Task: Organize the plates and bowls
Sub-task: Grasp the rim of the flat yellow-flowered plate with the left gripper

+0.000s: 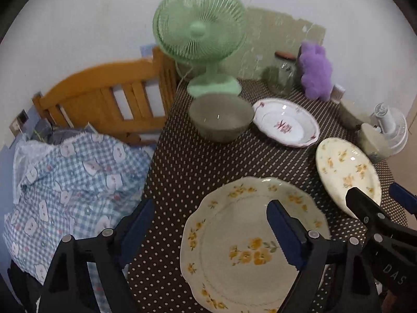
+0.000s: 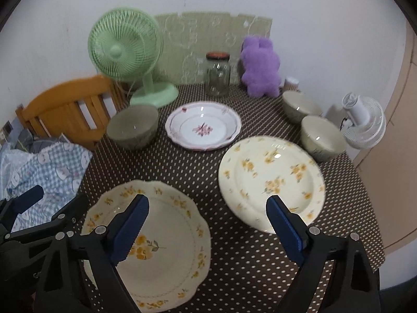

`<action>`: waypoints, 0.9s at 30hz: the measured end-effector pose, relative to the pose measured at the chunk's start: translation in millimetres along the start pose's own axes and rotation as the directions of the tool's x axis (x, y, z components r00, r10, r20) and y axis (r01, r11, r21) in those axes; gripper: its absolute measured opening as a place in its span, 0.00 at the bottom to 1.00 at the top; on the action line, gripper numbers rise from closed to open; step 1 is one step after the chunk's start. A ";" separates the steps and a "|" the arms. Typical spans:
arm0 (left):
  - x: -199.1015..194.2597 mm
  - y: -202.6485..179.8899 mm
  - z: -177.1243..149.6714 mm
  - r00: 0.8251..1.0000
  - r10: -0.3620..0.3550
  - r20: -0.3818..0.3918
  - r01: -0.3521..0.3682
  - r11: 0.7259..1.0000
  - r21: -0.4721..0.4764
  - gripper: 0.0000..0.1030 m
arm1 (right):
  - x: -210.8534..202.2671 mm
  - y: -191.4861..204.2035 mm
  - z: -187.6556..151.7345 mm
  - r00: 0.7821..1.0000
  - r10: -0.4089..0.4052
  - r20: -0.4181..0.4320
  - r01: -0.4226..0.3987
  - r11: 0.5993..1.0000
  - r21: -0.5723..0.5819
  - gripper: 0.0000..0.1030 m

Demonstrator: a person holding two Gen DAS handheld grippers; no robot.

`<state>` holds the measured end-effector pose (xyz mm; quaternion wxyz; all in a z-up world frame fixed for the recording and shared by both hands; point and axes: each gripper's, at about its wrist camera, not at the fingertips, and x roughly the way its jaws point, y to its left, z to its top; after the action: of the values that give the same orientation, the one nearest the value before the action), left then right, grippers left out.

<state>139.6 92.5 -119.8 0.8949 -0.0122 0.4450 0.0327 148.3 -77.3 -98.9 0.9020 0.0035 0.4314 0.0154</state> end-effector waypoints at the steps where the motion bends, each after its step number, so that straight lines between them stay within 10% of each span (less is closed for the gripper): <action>1: 7.3 1.2 -1.2 1.000 0.000 -0.015 0.000 1.000 -0.001 0.84 | 7.8 2.2 -1.5 1.000 0.001 -0.015 -0.001 1.000 -0.001 0.88; 27: 94.6 4.5 -27.8 0.966 -0.081 -0.247 0.086 0.996 0.009 0.65 | 119.0 23.3 -38.0 0.945 -0.011 -0.326 0.027 0.999 0.043 0.74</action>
<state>174.0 100.0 -212.0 0.8333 -0.0258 0.5522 -0.0110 192.9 -50.6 -214.9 0.8182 0.0178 0.5747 -0.0031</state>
